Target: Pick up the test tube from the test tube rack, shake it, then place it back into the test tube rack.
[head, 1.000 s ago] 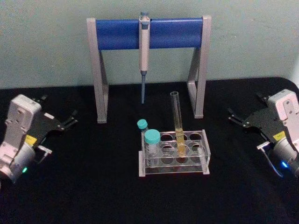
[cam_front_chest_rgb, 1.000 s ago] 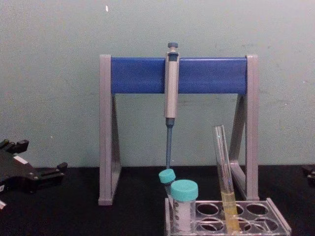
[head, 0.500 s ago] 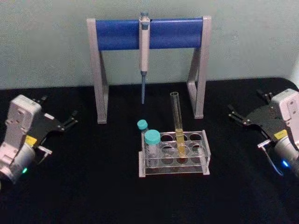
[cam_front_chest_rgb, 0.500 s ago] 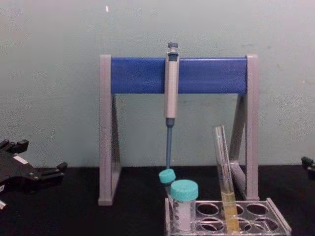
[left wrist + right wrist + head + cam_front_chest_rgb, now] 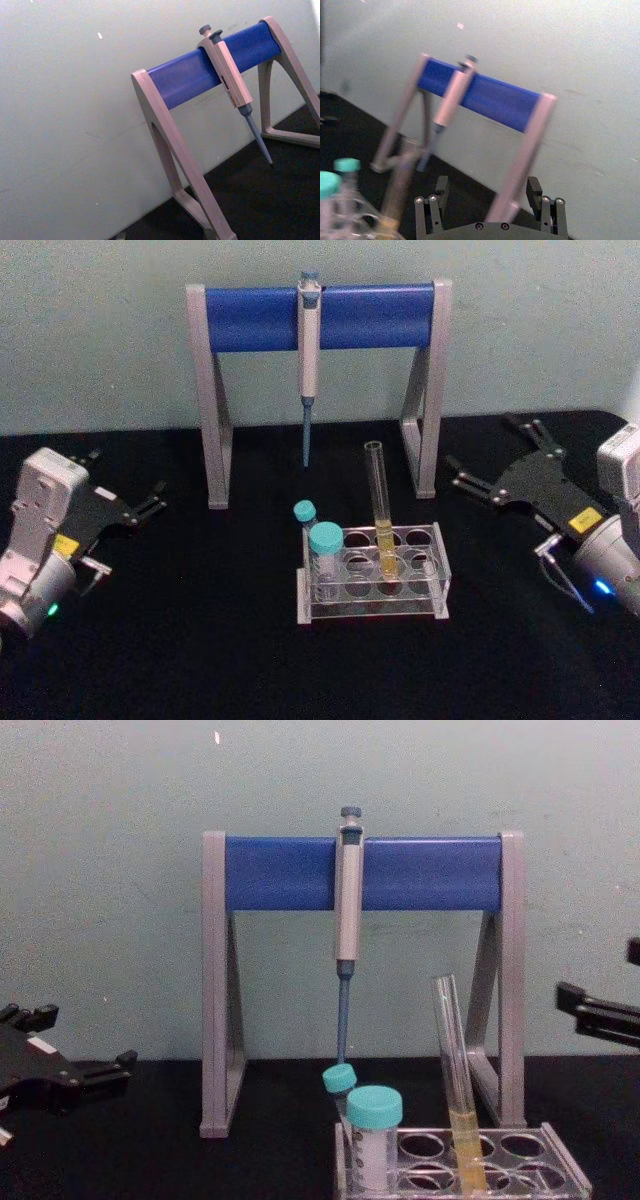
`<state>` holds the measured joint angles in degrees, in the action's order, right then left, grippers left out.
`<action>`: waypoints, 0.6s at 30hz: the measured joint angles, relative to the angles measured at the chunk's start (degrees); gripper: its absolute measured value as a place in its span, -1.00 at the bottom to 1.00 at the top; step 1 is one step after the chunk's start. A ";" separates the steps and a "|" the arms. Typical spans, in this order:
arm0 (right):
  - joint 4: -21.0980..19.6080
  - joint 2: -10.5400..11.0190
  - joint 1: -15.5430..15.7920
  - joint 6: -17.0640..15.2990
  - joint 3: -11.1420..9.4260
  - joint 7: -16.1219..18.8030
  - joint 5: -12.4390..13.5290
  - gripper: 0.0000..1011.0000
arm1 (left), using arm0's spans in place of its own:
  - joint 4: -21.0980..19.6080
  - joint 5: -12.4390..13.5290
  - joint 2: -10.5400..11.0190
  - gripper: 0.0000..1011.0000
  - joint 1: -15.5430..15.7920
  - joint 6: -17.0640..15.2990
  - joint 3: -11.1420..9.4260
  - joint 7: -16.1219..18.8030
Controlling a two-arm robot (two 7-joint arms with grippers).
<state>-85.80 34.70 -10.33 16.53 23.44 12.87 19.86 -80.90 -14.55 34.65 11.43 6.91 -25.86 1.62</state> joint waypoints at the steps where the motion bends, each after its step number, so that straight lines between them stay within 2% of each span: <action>1: -0.16 0.00 -0.02 0.06 0.06 0.70 0.33 0.98 | 0.00 0.00 0.00 0.98 0.00 0.00 0.00 0.00; 5: -1.23 -0.24 -0.37 -0.16 0.67 4.87 2.08 0.98 | 0.00 0.00 0.00 0.98 0.00 0.00 0.00 0.00; 8: -1.61 -0.49 -0.65 -0.80 1.01 6.42 2.64 0.98 | 0.00 0.00 0.00 0.98 0.00 0.00 0.00 0.00; 11: -2.09 -1.16 -1.24 -3.02 1.68 8.83 3.81 0.98 | 0.00 0.00 0.00 0.98 0.00 0.00 0.00 0.00; 16: -2.34 -2.15 -2.05 -6.59 2.27 10.49 5.11 0.98 | 0.00 0.00 0.00 0.98 0.00 0.00 0.00 0.00; 18: -2.38 -2.99 -2.77 -9.76 2.72 11.14 5.59 0.98 | 0.00 0.00 0.00 0.98 0.00 0.00 0.00 0.00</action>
<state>-88.18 31.71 -13.10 6.77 26.15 24.01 25.45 -80.90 -14.55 34.65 11.43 6.91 -25.86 1.62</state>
